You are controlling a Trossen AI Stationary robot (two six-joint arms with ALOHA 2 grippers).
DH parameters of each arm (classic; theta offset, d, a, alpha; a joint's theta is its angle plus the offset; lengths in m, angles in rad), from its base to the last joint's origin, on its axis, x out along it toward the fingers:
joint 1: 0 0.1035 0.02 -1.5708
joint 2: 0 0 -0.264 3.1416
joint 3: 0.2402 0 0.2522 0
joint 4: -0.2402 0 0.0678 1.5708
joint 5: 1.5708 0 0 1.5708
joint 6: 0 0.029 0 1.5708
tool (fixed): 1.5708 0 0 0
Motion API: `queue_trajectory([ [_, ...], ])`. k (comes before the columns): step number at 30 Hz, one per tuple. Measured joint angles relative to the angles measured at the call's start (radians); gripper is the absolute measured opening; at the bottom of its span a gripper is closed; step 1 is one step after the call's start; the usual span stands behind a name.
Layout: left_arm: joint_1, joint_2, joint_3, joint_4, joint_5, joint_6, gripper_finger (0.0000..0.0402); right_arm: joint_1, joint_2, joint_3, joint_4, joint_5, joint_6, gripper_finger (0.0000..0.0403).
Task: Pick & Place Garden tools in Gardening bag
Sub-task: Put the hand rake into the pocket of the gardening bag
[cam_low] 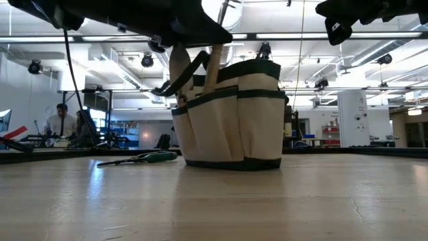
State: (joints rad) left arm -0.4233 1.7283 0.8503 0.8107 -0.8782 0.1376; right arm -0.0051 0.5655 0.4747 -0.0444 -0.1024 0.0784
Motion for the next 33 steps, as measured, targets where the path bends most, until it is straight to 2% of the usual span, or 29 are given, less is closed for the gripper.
queue_trajectory([
  [3,-0.019,0.0,0.012,-0.001,-0.086,0.028,0.0068,0.0,0.0,0.0,-0.002,0.0,0.0,0.0008],
  [7,-0.04,0.0,0.042,0.0,-0.145,0.049,0.0068,0.0,0.0,0.0,-0.002,0.0,0.0,0.0008],
  [23,-0.099,0.0,0.084,-0.014,-0.223,-0.032,0.0068,0.0,0.0,0.0,-0.005,0.0,0.003,0.0008],
  [28,-0.122,0.0,0.117,-0.075,-0.243,-0.042,0.0068,0.0,0.0,0.0,-0.009,-0.001,-0.004,0.0008],
  [33,-0.133,0.0,0.133,-0.142,-0.253,-0.134,0.0068,-0.008,0.015,0.0,-0.033,-0.002,-0.024,0.0008],
])
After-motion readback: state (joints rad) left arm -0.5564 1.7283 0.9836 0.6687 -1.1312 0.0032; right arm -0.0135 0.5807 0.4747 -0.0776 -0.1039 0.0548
